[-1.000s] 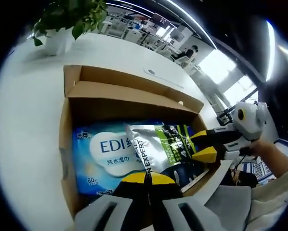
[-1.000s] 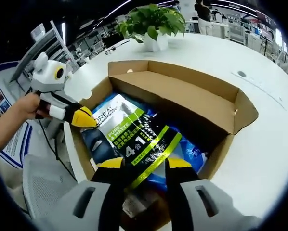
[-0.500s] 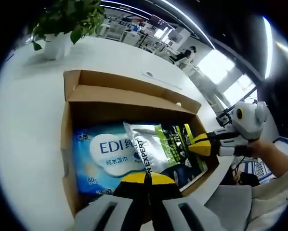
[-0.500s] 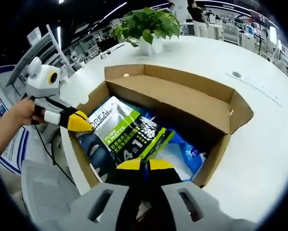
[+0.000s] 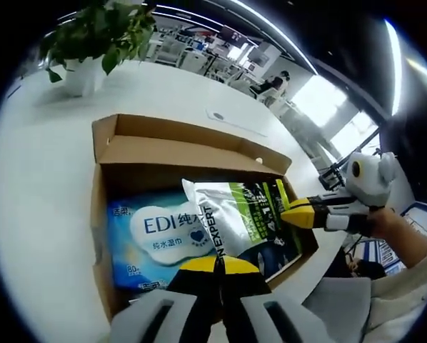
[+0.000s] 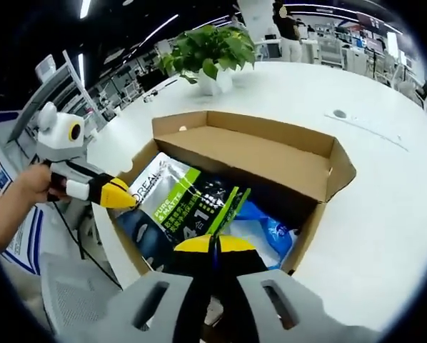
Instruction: Operate the shoe box by opening the lid, removing the specified soft item, and placing it in the target area until the item is outside and the box remains undamaged.
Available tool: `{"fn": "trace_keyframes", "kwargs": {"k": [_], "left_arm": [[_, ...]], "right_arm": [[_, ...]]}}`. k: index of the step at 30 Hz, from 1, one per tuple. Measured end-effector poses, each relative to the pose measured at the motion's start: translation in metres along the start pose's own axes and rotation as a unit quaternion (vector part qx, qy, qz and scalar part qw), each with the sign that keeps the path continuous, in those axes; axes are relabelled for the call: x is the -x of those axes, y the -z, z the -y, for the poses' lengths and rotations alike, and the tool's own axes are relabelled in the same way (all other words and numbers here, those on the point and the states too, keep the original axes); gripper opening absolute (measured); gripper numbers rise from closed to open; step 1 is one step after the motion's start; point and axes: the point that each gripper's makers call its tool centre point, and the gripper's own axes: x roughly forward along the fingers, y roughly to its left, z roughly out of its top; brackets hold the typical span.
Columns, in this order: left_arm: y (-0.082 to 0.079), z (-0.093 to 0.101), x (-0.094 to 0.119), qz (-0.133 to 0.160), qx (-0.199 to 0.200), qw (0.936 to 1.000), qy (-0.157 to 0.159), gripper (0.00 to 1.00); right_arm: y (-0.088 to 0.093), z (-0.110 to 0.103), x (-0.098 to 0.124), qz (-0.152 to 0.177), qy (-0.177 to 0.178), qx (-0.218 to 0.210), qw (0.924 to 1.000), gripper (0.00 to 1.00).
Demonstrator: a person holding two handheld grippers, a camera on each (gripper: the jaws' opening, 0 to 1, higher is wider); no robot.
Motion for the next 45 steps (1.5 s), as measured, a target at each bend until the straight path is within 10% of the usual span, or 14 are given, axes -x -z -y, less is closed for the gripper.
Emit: {"fn": "trace_keyframes", "kwargs": {"k": [45], "left_arm": [[-0.02,0.101,-0.054,-0.036,-0.077,0.9951,0.049,0.0]], "right_arm": [[0.008,0.079,0.095,0.034,0.071,-0.105,0.9913,0.0]]}}
